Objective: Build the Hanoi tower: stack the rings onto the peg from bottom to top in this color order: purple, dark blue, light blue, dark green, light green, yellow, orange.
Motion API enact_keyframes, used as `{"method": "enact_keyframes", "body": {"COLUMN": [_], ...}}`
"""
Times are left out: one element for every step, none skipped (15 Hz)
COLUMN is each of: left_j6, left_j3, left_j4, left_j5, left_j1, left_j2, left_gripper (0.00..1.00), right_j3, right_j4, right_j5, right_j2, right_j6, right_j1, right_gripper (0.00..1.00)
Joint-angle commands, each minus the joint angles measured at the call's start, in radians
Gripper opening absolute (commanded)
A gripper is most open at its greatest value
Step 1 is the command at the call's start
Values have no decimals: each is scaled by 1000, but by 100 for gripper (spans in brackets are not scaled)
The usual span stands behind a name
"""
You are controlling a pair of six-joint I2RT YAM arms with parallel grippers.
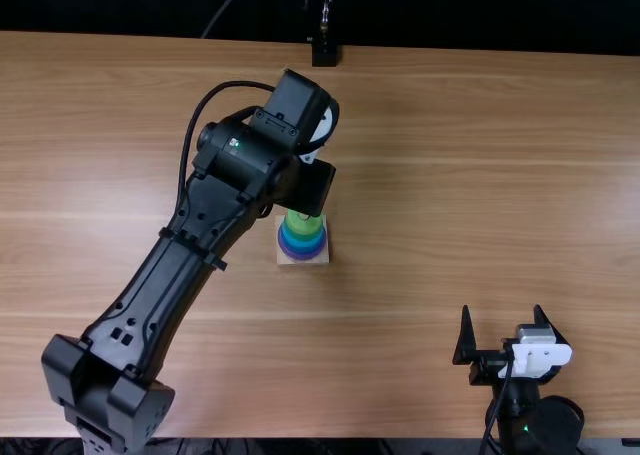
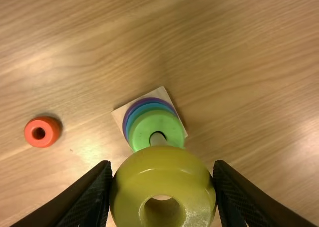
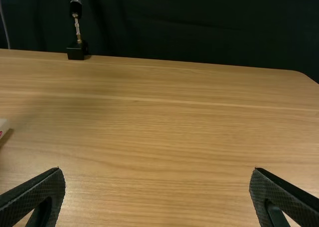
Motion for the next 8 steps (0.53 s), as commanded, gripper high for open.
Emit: {"method": "enact_keyframes", "body": {"left_j6": [-16, -16, -16, -16, -16, -16, -16, -16], "left_j3": [38, 37, 35, 35, 35, 34, 35, 35], "left_j4": [1, 2, 2, 2, 2, 2, 2, 2], "left_j5": [4, 4, 4, 4, 4, 4, 4, 4], "left_j1": [-10, -11, -11, -11, -11, -11, -11, -11], "left_j2": [16, 18, 18, 18, 19, 24, 49, 56], "left_gripper": [0, 0, 0, 0, 0, 0, 0, 0], "right_j3": [-49, -49, -49, -49, -49, -49, -49, -49], "right_j4": [-69, -69, -69, -69, -69, -69, -67, -69], "right_j5": [10, 10, 10, 10, 10, 10, 10, 10], "right_j2": [-19, -19, -19, -19, -19, -19, -19, -19], "right_j6": [-3, -3, -3, -3, -3, -3, -3, -3], "right_j1": [-4, -4, -4, -4, -4, -4, -4, -4], "right_gripper": [100, 100, 100, 100, 100, 100, 100, 100]}}
